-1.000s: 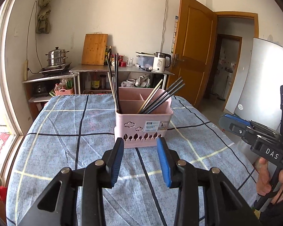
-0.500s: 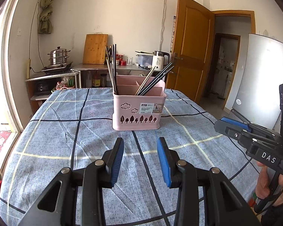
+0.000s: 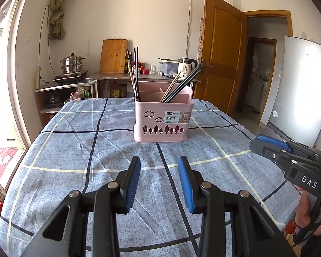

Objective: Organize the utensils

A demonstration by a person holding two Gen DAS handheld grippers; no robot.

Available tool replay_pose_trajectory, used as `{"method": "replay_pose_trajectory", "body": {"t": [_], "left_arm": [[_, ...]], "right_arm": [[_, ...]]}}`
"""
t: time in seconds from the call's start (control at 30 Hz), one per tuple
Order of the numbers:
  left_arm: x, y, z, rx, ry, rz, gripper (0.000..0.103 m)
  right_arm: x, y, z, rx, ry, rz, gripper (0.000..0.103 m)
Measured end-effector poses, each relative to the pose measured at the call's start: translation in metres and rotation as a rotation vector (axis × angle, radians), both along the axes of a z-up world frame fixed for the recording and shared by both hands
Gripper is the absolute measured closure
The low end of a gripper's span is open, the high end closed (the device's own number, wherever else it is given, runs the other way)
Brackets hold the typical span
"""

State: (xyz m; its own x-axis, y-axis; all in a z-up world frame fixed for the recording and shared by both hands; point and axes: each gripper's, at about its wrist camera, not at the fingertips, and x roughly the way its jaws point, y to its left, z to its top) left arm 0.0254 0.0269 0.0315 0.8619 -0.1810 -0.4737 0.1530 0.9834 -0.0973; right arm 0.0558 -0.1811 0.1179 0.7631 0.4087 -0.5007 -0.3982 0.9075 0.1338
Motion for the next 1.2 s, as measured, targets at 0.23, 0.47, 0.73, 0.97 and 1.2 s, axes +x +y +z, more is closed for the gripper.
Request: {"method": "replay_pose_trajectory", "body": {"t": [0.23, 0.47, 0.73, 0.97, 1.2], "left_arm": [[0.0005, -0.0034, -0.0005, 0.009, -0.004, -0.005, 0.065], [0.0007, -0.0048, -0.0005, 0.014, -0.004, -0.011, 0.065], [0.0012, -0.0041, -0.0011, 0.010, -0.002, -0.014, 0.065], [0.0023, -0.0029, -0.0015, 0.010, -0.002, -0.013, 0.065], [0.0022, -0.0040, -0.0021, 0.014, -0.003, -0.015, 0.064]], "right_arm": [[0.0002, -0.0010, -0.0004, 0.002, -0.002, -0.003, 0.077], [0.0011, -0.0014, -0.0007, 0.000, 0.001, 0.000, 0.077], [0.0035, 0.0007, -0.0032, -0.002, 0.008, 0.004, 0.077], [0.0045, 0.0016, -0.0039, -0.003, 0.010, 0.008, 0.077], [0.0045, 0.0018, -0.0048, -0.003, 0.013, 0.009, 0.077]]}}
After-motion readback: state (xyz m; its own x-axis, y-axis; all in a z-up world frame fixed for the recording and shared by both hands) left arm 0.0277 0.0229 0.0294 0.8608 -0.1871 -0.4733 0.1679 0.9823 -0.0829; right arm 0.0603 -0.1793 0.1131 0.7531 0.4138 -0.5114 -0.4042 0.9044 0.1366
